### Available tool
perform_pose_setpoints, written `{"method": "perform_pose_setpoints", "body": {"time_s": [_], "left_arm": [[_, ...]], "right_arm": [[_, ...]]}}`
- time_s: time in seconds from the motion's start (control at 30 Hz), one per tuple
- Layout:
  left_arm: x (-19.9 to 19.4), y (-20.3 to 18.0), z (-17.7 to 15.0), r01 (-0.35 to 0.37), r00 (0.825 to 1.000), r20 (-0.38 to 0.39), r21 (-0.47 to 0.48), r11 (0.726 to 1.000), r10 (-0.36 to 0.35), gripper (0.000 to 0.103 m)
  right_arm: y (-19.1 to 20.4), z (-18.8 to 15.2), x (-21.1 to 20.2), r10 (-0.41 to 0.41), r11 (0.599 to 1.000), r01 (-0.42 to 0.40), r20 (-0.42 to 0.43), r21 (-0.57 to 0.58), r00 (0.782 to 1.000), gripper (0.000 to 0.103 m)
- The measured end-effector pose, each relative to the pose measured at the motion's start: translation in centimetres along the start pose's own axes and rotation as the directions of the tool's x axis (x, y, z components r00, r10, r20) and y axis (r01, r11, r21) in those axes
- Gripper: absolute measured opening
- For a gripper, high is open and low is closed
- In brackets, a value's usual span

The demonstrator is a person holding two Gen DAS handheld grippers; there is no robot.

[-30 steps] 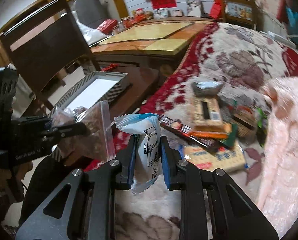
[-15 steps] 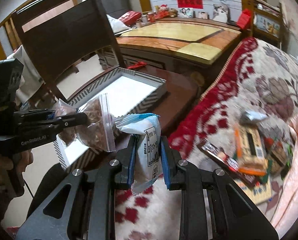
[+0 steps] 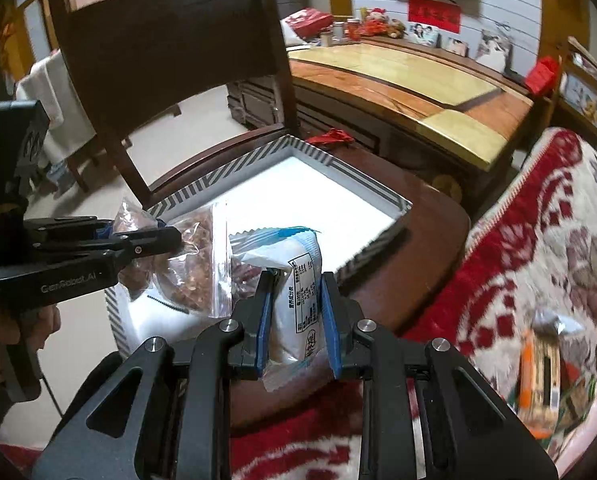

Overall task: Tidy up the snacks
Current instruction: 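Carry both snacks to the white tray and lower them beside the others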

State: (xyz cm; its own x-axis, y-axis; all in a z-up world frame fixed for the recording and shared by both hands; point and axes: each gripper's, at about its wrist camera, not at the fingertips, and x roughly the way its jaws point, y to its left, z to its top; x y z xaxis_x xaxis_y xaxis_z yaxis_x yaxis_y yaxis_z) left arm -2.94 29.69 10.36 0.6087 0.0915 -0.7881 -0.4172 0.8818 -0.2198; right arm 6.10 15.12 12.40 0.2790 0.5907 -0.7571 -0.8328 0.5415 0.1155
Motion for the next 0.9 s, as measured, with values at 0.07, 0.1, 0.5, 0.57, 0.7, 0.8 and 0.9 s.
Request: {"method": "perform_pose_setpoints", "body": {"time_s": [0.07, 0.1, 0.5, 0.57, 0.7, 0.8, 0.9], "left_arm": [[0.2, 0.4, -0.1, -0.004, 1.0, -0.001, -0.01, 1.0, 0.004, 0.023], [0.3, 0.7, -0.1, -0.006, 1.0, -0.001, -0.017, 1.0, 0.006, 0.023], [1.2, 2.3, -0.1, -0.036, 0.999, -0.001, -0.063, 0.997, 0.036, 0.023], [1.4, 2.7, -0.2, -0.043, 0.999, -0.005, -0.069, 0.997, 0.043, 0.023], [1.9, 3.3, -0.3, -0.049, 0.999, -0.016, -0.085, 0.995, 0.048, 0.023], [2.1, 3.8, -0.3, -0.057, 0.998, -0.021, -0.103, 0.993, 0.056, 0.023], [2.3, 4.0, -0.3, -0.063, 0.998, -0.027, -0.106, 0.992, 0.06, 0.023]], "right_arm": [[0.5, 0.5, 0.8, -0.005, 1.0, 0.004, -0.01, -0.021, 1.0, 0.022], [0.7, 0.7, 1.1, -0.007, 1.0, 0.006, -0.014, -0.028, 1.0, 0.022], [1.7, 1.4, 4.4, -0.021, 0.997, 0.016, -0.065, -0.071, 0.998, 0.022], [1.8, 1.4, 4.9, -0.02, 0.997, 0.014, -0.076, -0.075, 0.997, 0.022], [2.2, 1.6, 5.9, -0.025, 0.996, 0.017, -0.086, -0.087, 0.996, 0.022], [2.5, 1.9, 6.6, -0.026, 0.995, 0.017, -0.097, -0.094, 0.995, 0.022], [3.0, 2.0, 7.1, -0.014, 0.995, 0.004, -0.102, -0.1, 0.995, 0.022]]}}
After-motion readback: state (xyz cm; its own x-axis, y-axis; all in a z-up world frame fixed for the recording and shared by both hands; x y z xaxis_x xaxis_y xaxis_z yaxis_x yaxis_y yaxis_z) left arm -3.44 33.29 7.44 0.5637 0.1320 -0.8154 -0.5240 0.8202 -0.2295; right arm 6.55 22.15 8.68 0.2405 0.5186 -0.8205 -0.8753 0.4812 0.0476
